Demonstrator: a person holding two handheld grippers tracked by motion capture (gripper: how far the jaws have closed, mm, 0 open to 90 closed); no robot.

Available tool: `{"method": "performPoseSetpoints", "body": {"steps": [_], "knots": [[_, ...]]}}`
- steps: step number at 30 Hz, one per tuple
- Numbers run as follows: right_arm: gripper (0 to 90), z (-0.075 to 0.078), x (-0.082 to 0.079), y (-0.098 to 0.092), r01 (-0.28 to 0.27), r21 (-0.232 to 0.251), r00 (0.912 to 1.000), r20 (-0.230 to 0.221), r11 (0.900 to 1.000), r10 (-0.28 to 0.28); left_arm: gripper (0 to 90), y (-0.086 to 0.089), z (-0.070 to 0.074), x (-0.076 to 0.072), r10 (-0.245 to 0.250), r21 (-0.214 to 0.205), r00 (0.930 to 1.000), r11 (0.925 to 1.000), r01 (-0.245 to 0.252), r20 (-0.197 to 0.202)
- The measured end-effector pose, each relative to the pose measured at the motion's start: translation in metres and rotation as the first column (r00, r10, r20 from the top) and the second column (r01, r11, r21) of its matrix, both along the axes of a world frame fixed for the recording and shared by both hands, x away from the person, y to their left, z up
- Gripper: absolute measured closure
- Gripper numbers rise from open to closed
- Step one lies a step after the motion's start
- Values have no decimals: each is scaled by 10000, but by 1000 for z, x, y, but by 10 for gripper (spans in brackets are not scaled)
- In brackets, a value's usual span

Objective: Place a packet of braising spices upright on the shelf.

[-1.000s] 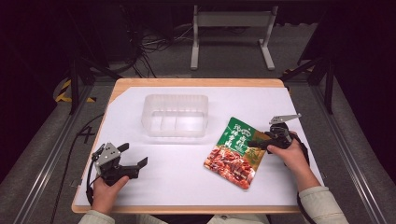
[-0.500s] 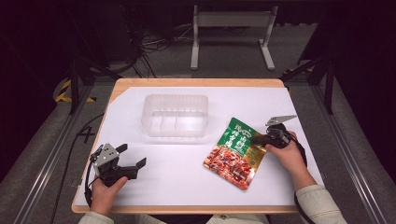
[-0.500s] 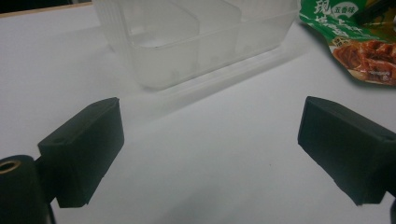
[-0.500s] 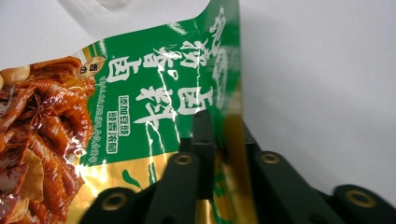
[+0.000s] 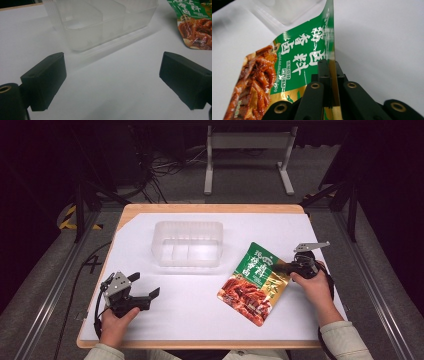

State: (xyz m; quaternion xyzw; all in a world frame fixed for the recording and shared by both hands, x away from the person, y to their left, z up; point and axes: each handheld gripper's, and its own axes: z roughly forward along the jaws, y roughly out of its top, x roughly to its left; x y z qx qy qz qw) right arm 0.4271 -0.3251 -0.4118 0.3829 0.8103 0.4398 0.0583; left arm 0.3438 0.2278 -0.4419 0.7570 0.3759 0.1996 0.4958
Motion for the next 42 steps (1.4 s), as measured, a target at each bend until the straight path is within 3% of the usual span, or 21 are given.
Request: {"method": "performPoseSetpoints", "body": {"steps": [10, 14, 19, 26, 29, 34, 42], "knots": [[900, 29, -17, 3, -221, 562, 9978, 635, 9982, 185, 80, -4, 0, 2, -87, 9, 9999, 10000, 87, -52], [900, 41, -22, 3, -584, 1210, 9959, 756, 9909, 495, 80, -4, 0, 3, -85, 10, 9999, 10000, 86, -53], [900, 54, -30, 8, -948, 1478, 9917, 1002, 9845, 805, 80, -3, 1, 2, -70, 36, 10000, 10000, 70, -58], [900, 72, -44, 20, -1672, 1574, 9794, 1400, 9733, 1456, 81, -4, 1, 2, -34, -42, 10000, 10000, 33, -75], [900, 81, -50, 25, -2185, 1888, 9704, 1455, 9574, 1927, 80, -4, 1, 2, -48, -56, 10000, 10000, 47, -82], [900, 90, -58, 32, -2616, 1945, 9588, 1649, 9454, 2314, 81, -4, 1, 2, -50, -57, 10000, 10000, 50, -81], [900, 102, -67, 37, -2887, 1827, 9472, 1975, 9398, 2526, 80, -4, 1, 2, -67, 30, 10000, 10000, 68, -56]]}}
